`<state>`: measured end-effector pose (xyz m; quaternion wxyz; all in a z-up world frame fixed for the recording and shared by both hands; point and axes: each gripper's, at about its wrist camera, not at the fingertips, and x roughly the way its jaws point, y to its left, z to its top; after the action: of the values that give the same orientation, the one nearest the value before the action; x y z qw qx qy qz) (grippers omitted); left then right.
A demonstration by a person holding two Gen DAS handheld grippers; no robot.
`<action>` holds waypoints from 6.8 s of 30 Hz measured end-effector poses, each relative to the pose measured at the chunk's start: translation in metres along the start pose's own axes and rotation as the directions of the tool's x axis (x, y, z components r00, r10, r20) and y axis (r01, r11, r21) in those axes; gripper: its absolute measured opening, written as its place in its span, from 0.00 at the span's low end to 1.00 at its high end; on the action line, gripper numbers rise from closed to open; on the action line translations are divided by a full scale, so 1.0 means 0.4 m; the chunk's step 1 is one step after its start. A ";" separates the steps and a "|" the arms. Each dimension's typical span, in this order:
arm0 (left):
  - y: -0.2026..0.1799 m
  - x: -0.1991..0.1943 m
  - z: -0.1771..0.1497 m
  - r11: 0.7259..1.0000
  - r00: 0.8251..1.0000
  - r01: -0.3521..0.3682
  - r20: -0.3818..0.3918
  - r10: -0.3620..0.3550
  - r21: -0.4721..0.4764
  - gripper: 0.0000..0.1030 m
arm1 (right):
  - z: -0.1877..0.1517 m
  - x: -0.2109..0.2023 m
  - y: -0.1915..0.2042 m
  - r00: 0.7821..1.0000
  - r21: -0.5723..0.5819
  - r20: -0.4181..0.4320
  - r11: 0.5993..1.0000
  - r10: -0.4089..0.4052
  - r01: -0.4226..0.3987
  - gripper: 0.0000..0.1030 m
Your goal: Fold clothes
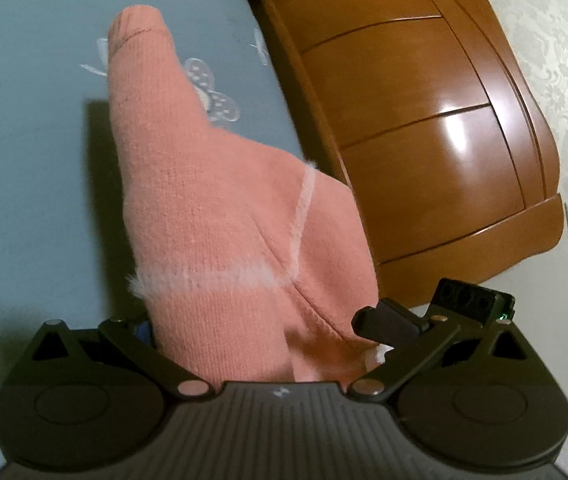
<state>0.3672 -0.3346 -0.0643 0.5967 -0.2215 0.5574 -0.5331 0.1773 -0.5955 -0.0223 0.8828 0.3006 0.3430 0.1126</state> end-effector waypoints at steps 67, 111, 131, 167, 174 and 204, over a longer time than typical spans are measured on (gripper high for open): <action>-0.125 0.054 -0.245 0.655 0.890 -0.331 -0.005 0.455 0.680 0.97 | -0.241 -0.038 0.003 0.840 -0.216 0.132 0.812 -0.526 0.542 0.38; -0.159 0.058 -0.303 0.460 0.812 -0.441 0.125 0.570 0.771 0.98 | 0.061 -0.044 -0.125 0.650 -0.071 0.243 0.655 -0.720 0.753 0.49; -0.141 0.011 -0.327 0.424 0.774 -0.506 0.180 0.607 0.751 0.98 | 0.120 0.040 -0.229 0.673 -0.045 0.167 0.677 -0.720 0.735 0.48; -0.057 -0.202 -0.353 0.439 0.616 -0.778 0.410 0.673 0.449 0.98 | 0.106 0.197 0.055 0.760 -0.169 0.105 0.741 -0.642 0.649 0.81; -0.046 -0.218 -0.335 0.416 0.614 -0.782 0.457 0.644 0.465 0.99 | 0.029 0.243 0.067 0.765 -0.176 0.043 0.748 -0.643 0.639 0.88; 0.000 -0.266 -0.268 0.358 0.779 -0.579 0.366 0.509 0.733 0.99 | -0.321 0.122 0.294 0.715 0.207 -0.010 0.698 -0.699 0.686 1.00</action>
<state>0.2908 -0.2054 -0.0487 0.7903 0.2562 0.2640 -0.4899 0.1278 -0.4243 -0.0522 0.8376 0.2382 0.4092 -0.2725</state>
